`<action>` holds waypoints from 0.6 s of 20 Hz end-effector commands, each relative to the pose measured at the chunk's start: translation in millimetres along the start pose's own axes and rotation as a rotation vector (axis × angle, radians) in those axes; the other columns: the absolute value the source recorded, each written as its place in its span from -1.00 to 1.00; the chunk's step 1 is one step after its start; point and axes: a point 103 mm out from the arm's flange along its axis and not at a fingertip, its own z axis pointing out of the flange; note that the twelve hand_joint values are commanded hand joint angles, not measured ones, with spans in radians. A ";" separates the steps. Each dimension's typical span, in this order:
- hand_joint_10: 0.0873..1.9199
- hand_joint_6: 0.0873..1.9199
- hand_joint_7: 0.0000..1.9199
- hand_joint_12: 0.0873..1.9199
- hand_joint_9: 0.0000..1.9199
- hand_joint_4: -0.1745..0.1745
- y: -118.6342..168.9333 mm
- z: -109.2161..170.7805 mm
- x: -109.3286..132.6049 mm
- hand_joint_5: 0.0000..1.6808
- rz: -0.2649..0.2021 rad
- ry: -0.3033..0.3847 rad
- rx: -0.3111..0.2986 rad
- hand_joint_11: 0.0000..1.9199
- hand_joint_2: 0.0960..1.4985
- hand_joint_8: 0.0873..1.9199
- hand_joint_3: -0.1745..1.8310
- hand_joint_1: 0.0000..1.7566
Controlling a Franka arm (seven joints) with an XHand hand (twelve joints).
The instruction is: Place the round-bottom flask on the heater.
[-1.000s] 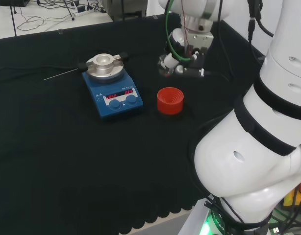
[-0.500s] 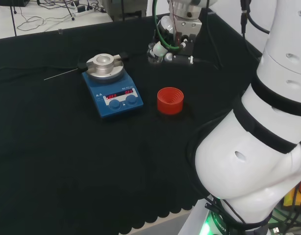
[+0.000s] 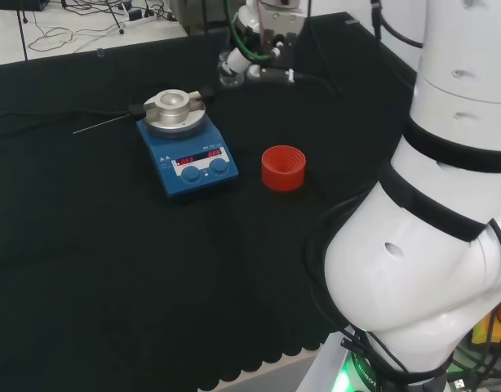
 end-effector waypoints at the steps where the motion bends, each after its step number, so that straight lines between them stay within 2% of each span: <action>1: -0.39 -0.13 -0.72 0.44 -0.45 0.50 18.8 19.1 43.5 0.42 -0.067 0.024 0.054 -0.88 -0.25 -0.34 -0.03 0.28; 12: -0.39 -0.13 -0.72 0.44 -0.45 0.45 40.8 39.5 75.2 0.42 -0.108 0.028 0.093 -0.88 -0.25 -0.34 -0.02 0.29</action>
